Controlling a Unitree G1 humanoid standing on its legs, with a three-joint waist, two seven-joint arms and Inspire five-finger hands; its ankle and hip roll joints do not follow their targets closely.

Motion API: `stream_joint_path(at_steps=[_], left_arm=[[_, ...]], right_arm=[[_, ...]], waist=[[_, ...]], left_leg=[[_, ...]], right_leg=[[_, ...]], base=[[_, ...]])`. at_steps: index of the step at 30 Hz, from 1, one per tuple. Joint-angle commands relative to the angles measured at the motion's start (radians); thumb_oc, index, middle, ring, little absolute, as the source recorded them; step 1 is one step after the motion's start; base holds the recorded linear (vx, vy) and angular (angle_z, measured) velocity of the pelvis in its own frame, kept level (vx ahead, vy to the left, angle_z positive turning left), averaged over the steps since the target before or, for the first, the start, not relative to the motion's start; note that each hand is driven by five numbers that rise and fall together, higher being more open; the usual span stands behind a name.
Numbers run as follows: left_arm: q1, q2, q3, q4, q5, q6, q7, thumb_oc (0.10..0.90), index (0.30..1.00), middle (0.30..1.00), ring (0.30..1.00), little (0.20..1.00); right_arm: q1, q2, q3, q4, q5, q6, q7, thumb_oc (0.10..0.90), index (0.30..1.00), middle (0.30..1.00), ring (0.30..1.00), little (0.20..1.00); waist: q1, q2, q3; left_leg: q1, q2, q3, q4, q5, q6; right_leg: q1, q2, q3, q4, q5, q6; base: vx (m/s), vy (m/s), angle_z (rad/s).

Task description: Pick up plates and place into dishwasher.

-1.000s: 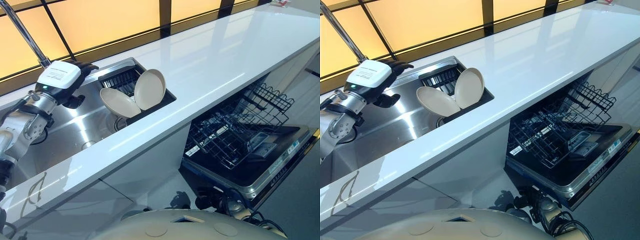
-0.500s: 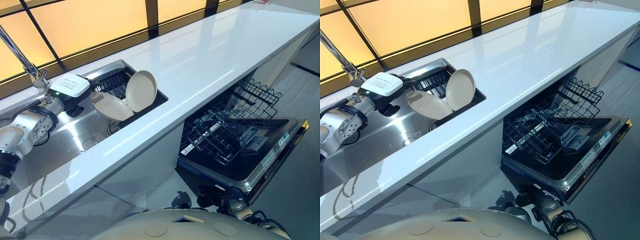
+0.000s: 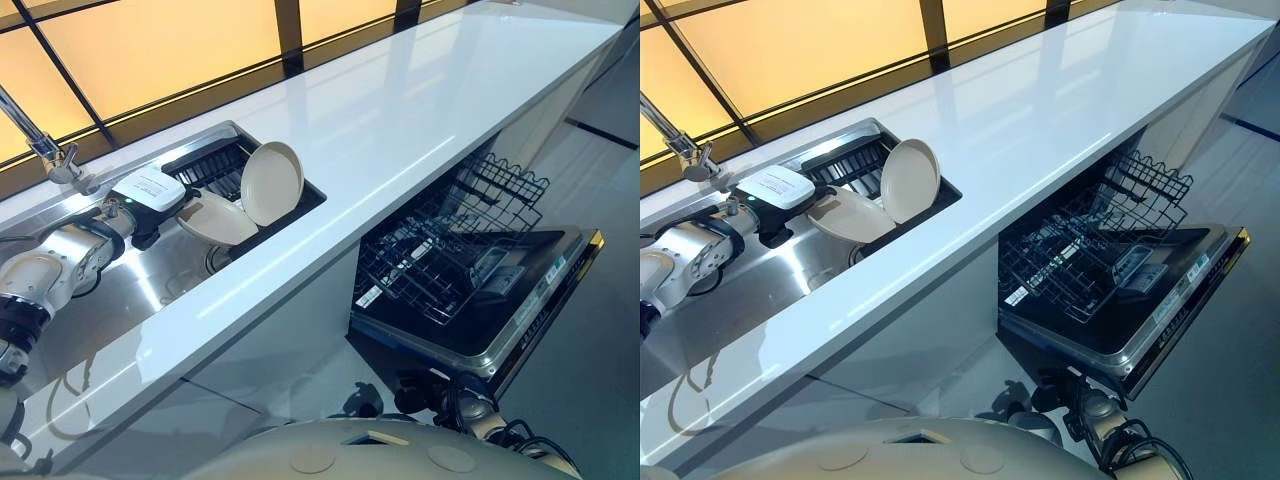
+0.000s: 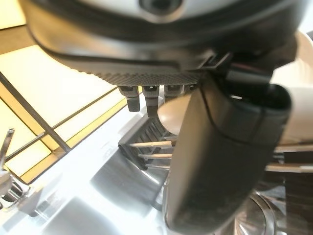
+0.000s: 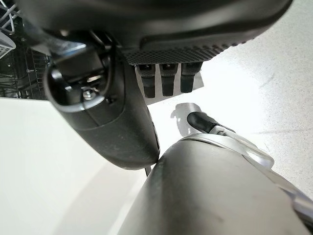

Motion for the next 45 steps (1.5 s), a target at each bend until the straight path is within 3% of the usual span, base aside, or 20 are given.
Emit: stream_joint_path(at_steps=[1, 6, 10, 11, 12, 13, 21, 32, 36, 45], left_arm=[[-0.229, 0.02, 0.061, 0.053, 0.008, 0.07, 0.037, 0.8, 0.9, 0.9, 0.9, 0.9], [-0.236, -0.014, 0.033, 0.069, 0.021, 0.084, 0.02, 0.8, 0.9, 0.9, 0.9, 0.9], [-0.23, -0.057, 0.028, 0.107, 0.036, 0.15, 0.073, 0.8, 0.9, 0.9, 0.9, 0.9], [-0.23, -0.067, 0.028, 0.114, 0.012, 0.16, 0.104, 0.591, 0.721, 0.721, 0.721, 0.691], [-0.231, -0.077, 0.029, 0.119, -0.003, 0.167, 0.134, 0.254, 0.432, 0.432, 0.432, 0.354], [-0.234, -0.091, 0.03, 0.13, -0.012, 0.165, 0.163, 0.1, 0.3, 0.3, 0.3, 0.2], [-0.228, -0.157, 0.032, 0.168, -0.011, 0.162, 0.275, 0.1, 0.3, 0.3, 0.3, 0.2], [-0.236, -0.147, 0.028, 0.157, 0.033, 0.159, 0.344, 0.1, 0.3, 0.3, 0.3, 0.2], [-0.249, -0.116, 0.017, 0.132, 0.064, 0.141, 0.343, 0.1, 0.3, 0.3, 0.3, 0.2], [-0.314, 0.056, -0.002, 0.01, 0.156, 0.034, 0.25, 0.1, 0.3, 0.3, 0.3, 0.2]], right_arm=[[0.023, -0.051, 0.049, 0.03, -0.044, 0.011, 0.022, 0.8, 0.9, 0.9, 0.9, 0.9], [0.021, -0.048, 0.049, 0.034, -0.045, 0.007, 0.016, 0.8, 0.9, 0.9, 0.9, 0.9], [0.02, -0.044, 0.052, 0.044, -0.047, -0.002, 0.012, 0.8, 0.9, 0.9, 0.9, 0.9], [0.021, -0.042, 0.053, 0.045, -0.045, -0.004, 0.01, 0.8, 0.9, 0.9, 0.9, 0.9], [0.021, -0.04, 0.055, 0.047, -0.043, -0.006, 0.008, 0.8, 0.9, 0.9, 0.9, 0.9], [0.021, -0.039, 0.057, 0.047, -0.041, -0.006, 0.008, 0.8, 0.9, 0.9, 0.9, 0.9], [0.019, -0.034, 0.062, 0.048, -0.034, -0.03, -0.003, 0.8, 0.9, 0.9, 0.9, 0.9], [0.013, -0.033, 0.055, 0.038, -0.028, -0.051, -0.003, 0.8, 0.9, 0.9, 0.9, 0.9], [0.012, -0.033, 0.05, 0.052, -0.028, -0.054, -0.002, 0.8, 0.9, 0.9, 0.9, 0.9], [0.013, -0.047, 0.035, 0.055, -0.025, -0.056, 0.003, 0.8, 0.9, 0.9, 0.9, 0.9]], waist=[[-0.023, 0.017, 0.017], [-0.03, 0.017, 0.02], [-0.037, 0.014, 0.022], [-0.038, 0.013, 0.021], [-0.038, 0.012, 0.021], [-0.039, 0.01, 0.02], [-0.043, 0.005, 0.019], [-0.044, 0.006, 0.013], [-0.042, 0.008, 0.01], [-0.03, 0.022, 0.006]], left_leg=[[-0.01, -0.075, 0.019, 0.007, -0.076, 0.069], [-0.01, -0.076, 0.024, 0.007, -0.078, 0.07], [-0.011, -0.075, 0.03, 0.007, -0.078, 0.07], [-0.011, -0.075, 0.031, 0.007, -0.078, 0.07], [-0.012, -0.075, 0.032, 0.007, -0.078, 0.07], [-0.012, -0.075, 0.032, 0.007, -0.078, 0.07], [-0.015, -0.073, 0.035, 0.007, -0.076, 0.068], [-0.015, -0.07, 0.038, 0.007, -0.076, 0.064], [-0.014, -0.07, 0.037, 0.007, -0.077, 0.063], [-0.011, -0.072, 0.029, 0.007, -0.074, 0.06]], right_leg=[[0.032, 0.001, 0.024, 0.037, -0.057, 0.074], [0.031, 0.001, 0.029, 0.034, -0.054, 0.075], [0.028, 0.002, 0.033, 0.034, -0.052, 0.076], [0.028, 0.003, 0.034, 0.032, -0.051, 0.076], [0.028, 0.003, 0.035, 0.032, -0.051, 0.075], [0.028, 0.004, 0.036, 0.031, -0.051, 0.075], [0.025, 0.007, 0.042, 0.031, -0.05, 0.072], [0.025, 0.007, 0.043, 0.032, -0.052, 0.071], [0.027, 0.007, 0.041, 0.029, -0.051, 0.071], [0.031, 0.005, 0.041, 0.024, -0.049, 0.073]], base=[[0.0, 0.0, 0.0], [0.0, 0.003, -0.02], [0.0, 0.0, -0.07], [0.0, -0.005, -0.06], [0.01, -0.011, -0.05], [0.01, -0.01, -0.04], [0.0, 0.0, 0.0], [0.0, 0.0, 0.0], [0.0, 0.0, 0.0], [0.0, -0.001, 0.0]])
